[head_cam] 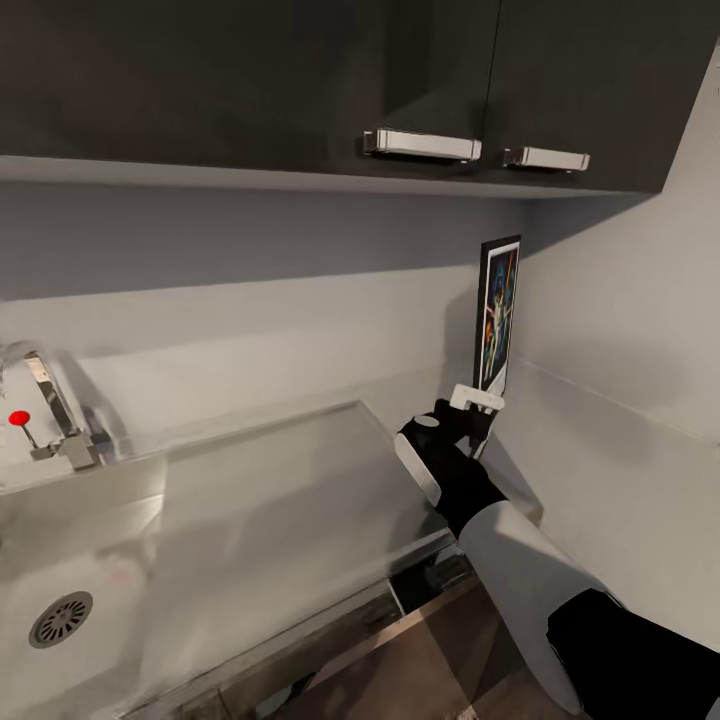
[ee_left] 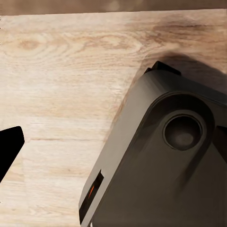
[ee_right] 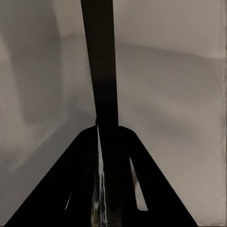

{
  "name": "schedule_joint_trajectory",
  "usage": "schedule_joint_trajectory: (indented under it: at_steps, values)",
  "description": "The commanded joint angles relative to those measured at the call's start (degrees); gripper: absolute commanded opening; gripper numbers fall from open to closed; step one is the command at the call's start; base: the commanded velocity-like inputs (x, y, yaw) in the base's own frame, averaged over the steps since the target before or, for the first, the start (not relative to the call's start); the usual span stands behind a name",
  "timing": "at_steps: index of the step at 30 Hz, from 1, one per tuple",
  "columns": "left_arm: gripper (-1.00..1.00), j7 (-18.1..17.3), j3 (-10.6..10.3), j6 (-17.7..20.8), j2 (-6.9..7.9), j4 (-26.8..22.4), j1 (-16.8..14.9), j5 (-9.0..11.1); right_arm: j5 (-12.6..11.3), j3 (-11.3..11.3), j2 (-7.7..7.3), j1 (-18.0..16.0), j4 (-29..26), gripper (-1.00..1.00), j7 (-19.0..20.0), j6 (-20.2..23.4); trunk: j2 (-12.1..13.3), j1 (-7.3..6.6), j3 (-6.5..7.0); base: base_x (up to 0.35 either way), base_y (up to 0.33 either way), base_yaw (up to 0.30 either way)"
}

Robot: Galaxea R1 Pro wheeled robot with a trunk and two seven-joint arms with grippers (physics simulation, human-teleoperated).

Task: Pick up the poster from the kitchen countertop and hang it on one of the wall nails in the kitchen.

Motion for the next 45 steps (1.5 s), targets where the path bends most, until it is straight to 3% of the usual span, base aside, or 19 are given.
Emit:
schedule_joint_trajectory:
  at_steps: [1,32,45]
  values:
    - [1.0,-0.17,0.22,-0.08,-0.02,-0.07,0.02,0.02,-0.21,0.14,0.0,-0.07,-0.04,-1.0,-0.32,0.49,-0.03,-0.02,-0.05,-0.229,0.0,0.0]
    - [1.0,-0.17,0.14,-0.08,-0.02,-0.07,0.02,0.02,-0.22,0.14,0.0,-0.03,0.08,-1.0,-0.09,0.64,-0.03,-0.02,-0.05,-0.278,0.0,0.066]
    - [1.0,-0.22,0.13,-0.08,0.51,-0.16,0.02,0.02,-0.22,0.19,0.0,-0.02,0.25,-1.0,0.17,0.7,-0.03,-0.02,-0.05,-0.143,0.0,0.21]
